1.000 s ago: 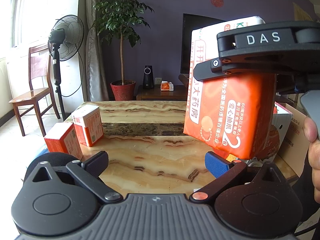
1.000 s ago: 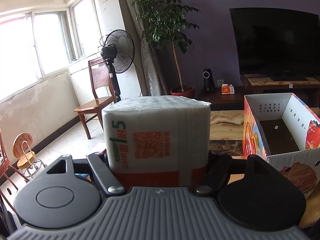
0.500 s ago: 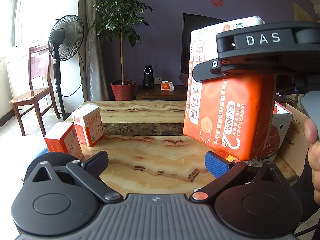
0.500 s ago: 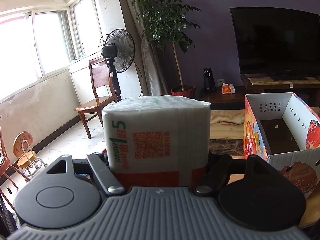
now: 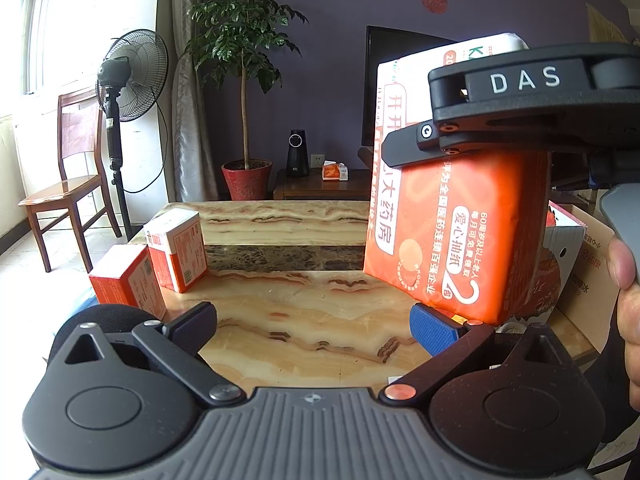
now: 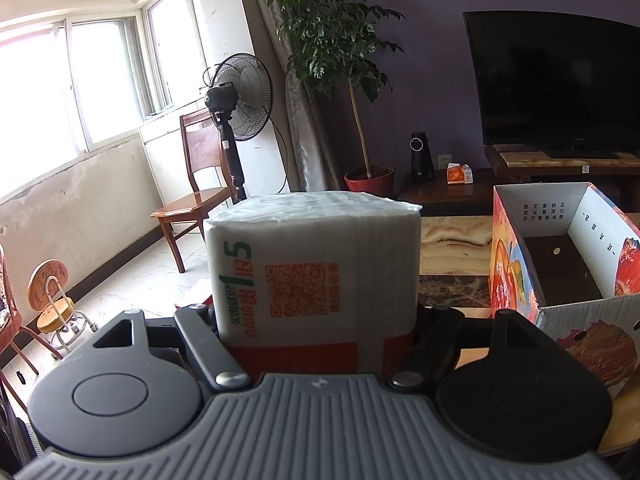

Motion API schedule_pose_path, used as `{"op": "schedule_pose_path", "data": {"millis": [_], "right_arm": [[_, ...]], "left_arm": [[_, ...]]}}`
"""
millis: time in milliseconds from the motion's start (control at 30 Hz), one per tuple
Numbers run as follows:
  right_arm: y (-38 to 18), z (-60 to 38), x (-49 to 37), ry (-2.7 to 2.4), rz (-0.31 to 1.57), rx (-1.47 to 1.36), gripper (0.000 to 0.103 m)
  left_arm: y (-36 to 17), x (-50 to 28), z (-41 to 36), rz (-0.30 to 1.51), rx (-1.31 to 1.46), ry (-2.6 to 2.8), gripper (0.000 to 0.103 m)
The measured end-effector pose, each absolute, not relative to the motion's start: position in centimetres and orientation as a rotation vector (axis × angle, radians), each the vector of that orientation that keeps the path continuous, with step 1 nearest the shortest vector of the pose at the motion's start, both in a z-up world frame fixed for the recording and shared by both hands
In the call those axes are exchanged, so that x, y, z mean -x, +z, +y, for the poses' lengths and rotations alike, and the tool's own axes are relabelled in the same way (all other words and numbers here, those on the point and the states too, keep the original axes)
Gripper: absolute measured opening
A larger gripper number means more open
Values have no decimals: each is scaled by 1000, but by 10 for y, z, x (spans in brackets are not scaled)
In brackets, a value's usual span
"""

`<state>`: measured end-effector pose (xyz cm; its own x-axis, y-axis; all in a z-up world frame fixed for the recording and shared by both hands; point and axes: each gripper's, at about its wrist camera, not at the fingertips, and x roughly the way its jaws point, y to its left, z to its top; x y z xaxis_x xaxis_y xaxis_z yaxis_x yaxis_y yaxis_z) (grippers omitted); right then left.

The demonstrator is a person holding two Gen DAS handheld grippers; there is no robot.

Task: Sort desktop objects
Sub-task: 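Lift the orange bag with the left gripper while the right carries the white pack away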

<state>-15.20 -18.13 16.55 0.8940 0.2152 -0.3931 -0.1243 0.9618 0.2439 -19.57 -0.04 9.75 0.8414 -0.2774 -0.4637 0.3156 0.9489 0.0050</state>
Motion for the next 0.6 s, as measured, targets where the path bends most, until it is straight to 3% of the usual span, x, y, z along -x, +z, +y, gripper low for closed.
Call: {"op": "schedule_pose_path", "data": {"millis": [600], "right_arm": [[190,-183,164,220,375,-252,77]], "left_arm": [[100,204,2,412,-80,-306,102]]}}
